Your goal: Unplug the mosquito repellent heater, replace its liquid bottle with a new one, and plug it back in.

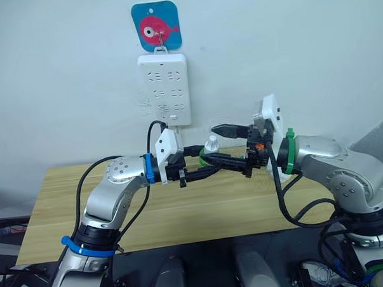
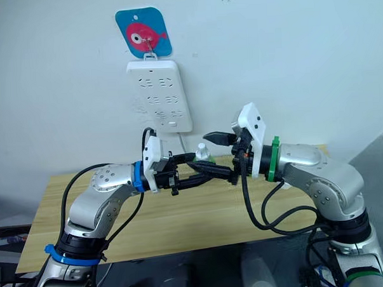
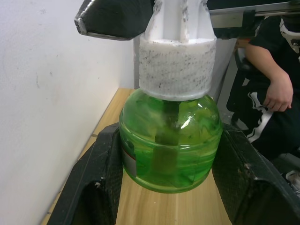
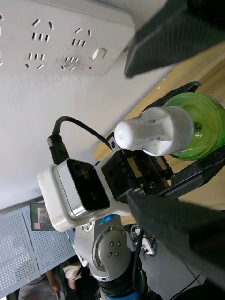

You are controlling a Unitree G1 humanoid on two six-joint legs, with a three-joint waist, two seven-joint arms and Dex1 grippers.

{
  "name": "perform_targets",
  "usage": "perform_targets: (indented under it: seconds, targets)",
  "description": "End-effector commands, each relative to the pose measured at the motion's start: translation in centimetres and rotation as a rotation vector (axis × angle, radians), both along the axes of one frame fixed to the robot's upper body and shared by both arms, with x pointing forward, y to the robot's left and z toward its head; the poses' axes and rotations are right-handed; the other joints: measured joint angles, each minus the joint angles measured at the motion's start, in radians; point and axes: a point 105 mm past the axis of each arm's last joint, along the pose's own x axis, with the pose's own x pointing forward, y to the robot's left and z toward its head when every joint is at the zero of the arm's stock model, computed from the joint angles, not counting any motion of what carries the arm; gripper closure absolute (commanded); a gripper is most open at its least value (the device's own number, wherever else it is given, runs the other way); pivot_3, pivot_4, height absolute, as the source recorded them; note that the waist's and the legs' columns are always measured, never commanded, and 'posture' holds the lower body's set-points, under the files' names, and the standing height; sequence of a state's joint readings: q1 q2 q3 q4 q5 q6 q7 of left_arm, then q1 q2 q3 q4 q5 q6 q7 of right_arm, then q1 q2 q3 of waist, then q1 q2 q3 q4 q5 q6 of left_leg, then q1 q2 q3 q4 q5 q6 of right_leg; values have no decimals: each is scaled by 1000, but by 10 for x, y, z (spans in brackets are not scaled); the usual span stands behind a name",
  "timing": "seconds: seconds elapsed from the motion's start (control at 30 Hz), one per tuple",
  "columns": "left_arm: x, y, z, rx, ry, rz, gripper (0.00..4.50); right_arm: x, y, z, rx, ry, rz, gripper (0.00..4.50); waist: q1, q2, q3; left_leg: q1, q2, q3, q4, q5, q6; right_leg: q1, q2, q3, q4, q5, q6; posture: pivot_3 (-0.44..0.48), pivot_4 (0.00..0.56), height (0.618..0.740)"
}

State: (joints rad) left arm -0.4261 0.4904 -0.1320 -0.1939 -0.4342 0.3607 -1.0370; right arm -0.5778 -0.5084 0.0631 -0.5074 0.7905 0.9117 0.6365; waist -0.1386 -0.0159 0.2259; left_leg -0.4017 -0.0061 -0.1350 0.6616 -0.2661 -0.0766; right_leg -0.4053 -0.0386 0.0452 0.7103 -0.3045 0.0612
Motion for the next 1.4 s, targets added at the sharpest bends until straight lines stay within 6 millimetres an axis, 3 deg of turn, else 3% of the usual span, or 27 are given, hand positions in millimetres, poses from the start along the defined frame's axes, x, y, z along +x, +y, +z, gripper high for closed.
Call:
perform_targets:
  seconds: [0.03,0.27,0.37,0.53,0.63,0.83,1.03,1.2,1.4]
  targets:
    - [-5,-2,9,-12,-56,-19,2193,-9,5,12,13,-43,65,1687,-1,0,0,0,0,0,0,0,0,0,0,0,0,0,0,-153,158,734]
    - [-5,0,7,-5,-52,-13,2194,-12,4,15,-3,-61,99,4157,0,0,0,0,0,0,0,0,0,0,0,0,0,0,0,-151,159,734]
    - [-5,1,4,6,-48,-14,2194,-11,2,24,13,-87,111,4215,-1,0,0,0,0,0,0,0,0,0,0,0,0,0,0,-152,160,734]
    - [-4,8,-10,75,-29,4,2194,-3,-11,59,75,-162,78,4215,-2,0,0,0,0,0,0,0,0,0,0,0,0,0,0,-152,161,734]
    - [-1,21,-23,128,-9,45,2194,3,-24,57,40,-191,4,4215,1,0,0,0,0,0,0,0,0,0,0,0,0,0,0,-151,169,734]
    - [-8,41,-39,200,39,92,2194,20,-44,-31,-65,-145,-240,4215,3,0,0,0,1,0,-2,-1,2,0,0,0,-2,0,0,-131,200,734]
    - [-22,47,-44,230,77,81,2194,36,-64,-113,-99,-110,-466,4215,7,1,1,1,1,2,-1,-1,2,1,1,2,-1,0,0,-102,228,734]
    - [-28,48,-42,237,88,74,2195,61,-81,-162,-114,-78,-660,4215,14,2,5,3,2,2,-1,-1,2,1,2,2,1,0,0,-77,248,734]
    - [-31,51,-38,249,97,77,2195,76,-93,-195,-164,-36,-762,4215,29,5,13,2,1,2,-1,-1,2,1,2,2,1,-1,-1,-54,259,734]
